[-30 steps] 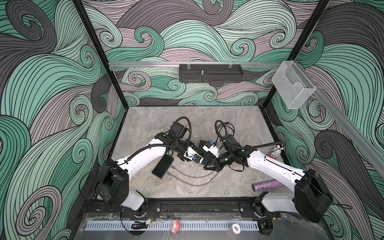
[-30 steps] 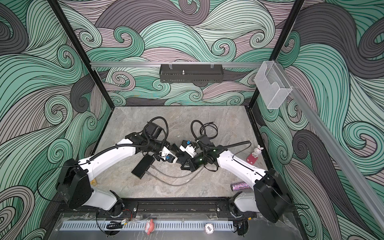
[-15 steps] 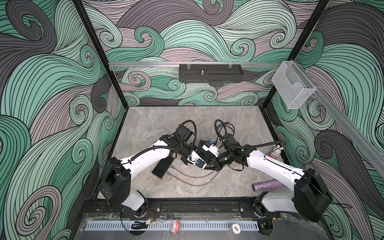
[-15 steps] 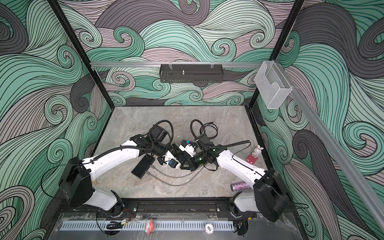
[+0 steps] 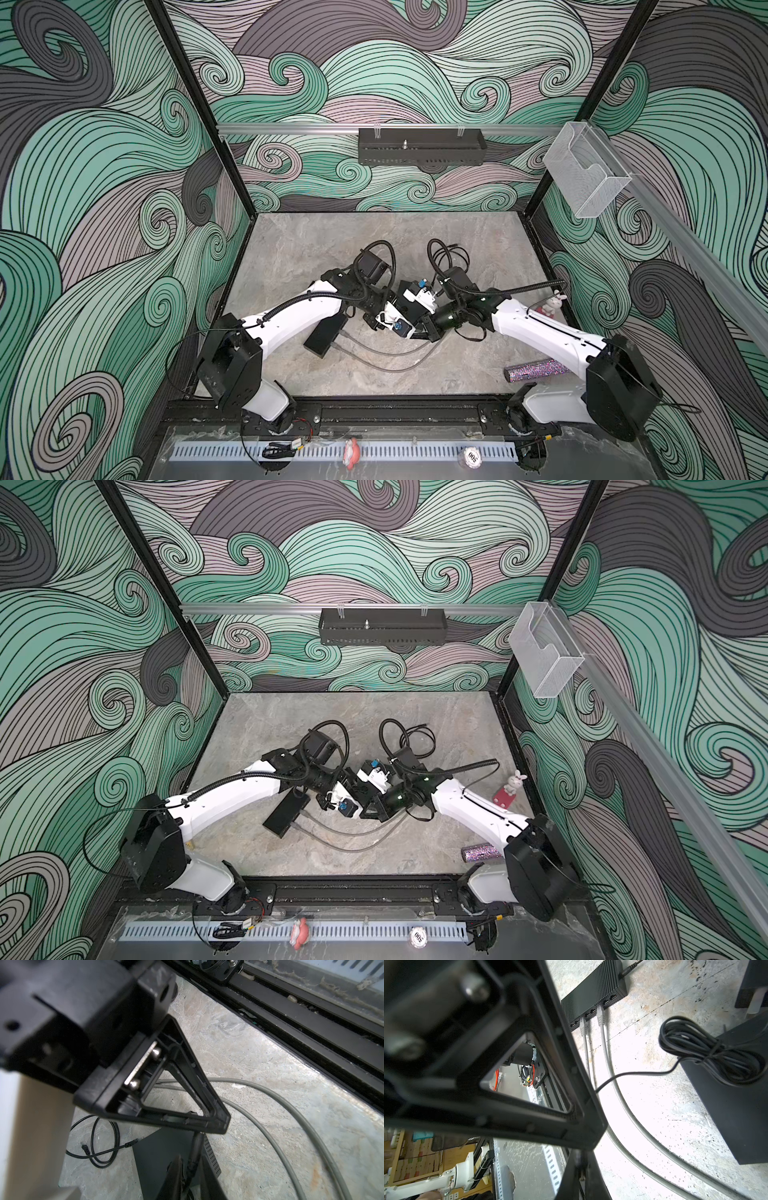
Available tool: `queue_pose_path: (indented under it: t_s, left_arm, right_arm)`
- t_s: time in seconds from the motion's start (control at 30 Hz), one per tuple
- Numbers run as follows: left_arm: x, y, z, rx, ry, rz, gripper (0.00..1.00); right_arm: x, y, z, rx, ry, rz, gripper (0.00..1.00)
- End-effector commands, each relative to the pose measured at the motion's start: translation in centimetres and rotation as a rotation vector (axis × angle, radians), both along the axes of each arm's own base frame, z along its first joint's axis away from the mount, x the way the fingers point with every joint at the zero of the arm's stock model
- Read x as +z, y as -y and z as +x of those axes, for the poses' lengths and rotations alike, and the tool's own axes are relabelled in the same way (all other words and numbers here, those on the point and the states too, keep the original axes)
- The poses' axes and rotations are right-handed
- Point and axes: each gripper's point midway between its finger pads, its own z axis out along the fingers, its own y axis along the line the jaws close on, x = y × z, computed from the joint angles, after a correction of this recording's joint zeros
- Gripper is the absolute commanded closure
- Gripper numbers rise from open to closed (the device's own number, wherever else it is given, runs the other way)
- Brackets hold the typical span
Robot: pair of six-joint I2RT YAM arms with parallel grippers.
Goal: Insert the plug into the switch port
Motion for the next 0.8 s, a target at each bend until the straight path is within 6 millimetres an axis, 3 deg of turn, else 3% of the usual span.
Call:
queue_pose_path:
  t_s: [0.0,0.13,0.33,0.43,0.53,0.57,0.7,0.77]
  left_arm:
    - [0.2,0.0,-0.3,-0.016,-0.003,0.02,0.79]
    - [0.2,-0.1,-0.2,-0.016,-0.003,0.026,0.8]
    - [0.3,-0.2,-0.3,-0.016,-0.005,0.026,1.0]
    - [0.1,-0.5,-0.4,-0.008,-0.012,0.045,1.0]
    - [-0.4,-1.0,0.3,0.07,-0.016,0.076,1.0]
    - [-0.5,-1.2,1.0,0.139,-0.015,0.088,1.0]
    - [-0.6,-3.2,4.5,0.475,0.017,0.13,1.0]
    - [0.9,-4.5,6.1,0.669,0.033,0.115,1.0]
  right_arm:
    - [1.2,-0.5,-0.1,0.018,0.012,0.031,1.0]
    - [1.2,-0.5,-0.2,0.019,0.012,0.03,1.0]
    - [1.1,-0.5,-0.1,0.017,0.012,0.028,1.0]
    - [1.1,-0.4,0.1,0.006,0.022,0.018,0.99]
    - [1.3,0.2,0.7,-0.024,0.07,-0.016,0.63]
    - [1.4,0.7,1.0,-0.043,0.101,-0.036,0.55]
    - [1.6,3.4,3.5,-0.231,0.182,-0.126,0.44]
    - [0.3,6.9,6.4,-0.471,0.212,-0.261,0.33]
